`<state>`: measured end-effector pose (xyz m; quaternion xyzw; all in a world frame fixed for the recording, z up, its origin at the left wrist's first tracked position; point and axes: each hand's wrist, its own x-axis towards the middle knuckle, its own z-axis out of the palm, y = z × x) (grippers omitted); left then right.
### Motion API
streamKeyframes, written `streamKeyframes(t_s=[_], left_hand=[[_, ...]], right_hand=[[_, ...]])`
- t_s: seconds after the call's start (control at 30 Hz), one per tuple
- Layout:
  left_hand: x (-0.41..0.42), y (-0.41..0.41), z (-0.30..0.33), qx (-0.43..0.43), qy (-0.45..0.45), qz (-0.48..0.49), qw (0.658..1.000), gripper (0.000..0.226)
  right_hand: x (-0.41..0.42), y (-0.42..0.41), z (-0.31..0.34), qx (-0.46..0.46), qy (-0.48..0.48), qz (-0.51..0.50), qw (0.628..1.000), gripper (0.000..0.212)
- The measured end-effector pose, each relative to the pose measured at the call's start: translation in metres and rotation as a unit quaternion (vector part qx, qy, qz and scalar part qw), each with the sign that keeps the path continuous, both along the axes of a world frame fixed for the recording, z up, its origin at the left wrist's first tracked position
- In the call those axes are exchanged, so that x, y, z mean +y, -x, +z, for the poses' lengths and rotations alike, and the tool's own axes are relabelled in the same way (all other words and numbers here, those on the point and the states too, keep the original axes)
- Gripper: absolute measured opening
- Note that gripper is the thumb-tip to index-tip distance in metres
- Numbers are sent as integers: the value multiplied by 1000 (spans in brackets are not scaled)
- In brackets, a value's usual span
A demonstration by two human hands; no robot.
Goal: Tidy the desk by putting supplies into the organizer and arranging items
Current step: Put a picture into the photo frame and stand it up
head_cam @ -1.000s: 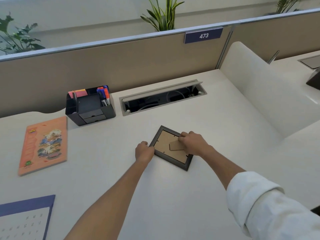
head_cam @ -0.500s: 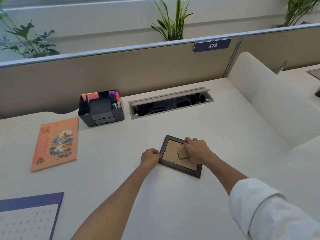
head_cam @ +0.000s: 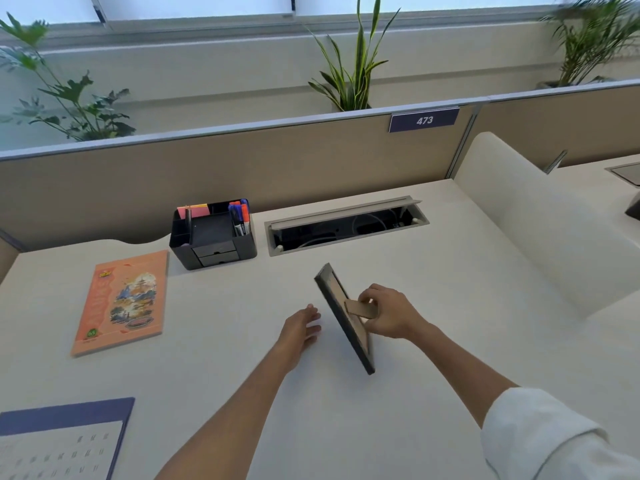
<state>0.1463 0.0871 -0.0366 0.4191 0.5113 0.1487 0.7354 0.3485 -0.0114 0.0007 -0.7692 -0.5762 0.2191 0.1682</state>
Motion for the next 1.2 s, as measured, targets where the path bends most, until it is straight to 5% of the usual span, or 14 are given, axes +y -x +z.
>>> streamKeyframes(t_s=[0.2,0.53,0.7,0.83,0.97,1.07,1.2], left_hand=[[-4,-8,32,-105,3,-62,993,44],[0,-6,83,-176,1,-19,984,39],[3,-4,93,-152,-51,1,987,35],[5,-5,103,-157,-91,-3,983,30],[0,-11,113,-159,-127,-14,979,25],[1,-16,120,-167,-139,-14,976,25],[5,-22,124,-158,-168,-17,973,22]], right_hand=[[4,32,25,337,-39,-57,939,35],[-1,36,57,479,-89,-70,871,20],[-1,46,59,618,-92,-200,754,23],[-10,37,48,436,-107,-232,863,29],[-17,27,56,563,-132,-217,787,25],[-21,18,73,540,-87,-156,823,34],[-27,-10,83,622,-66,-126,770,63]])
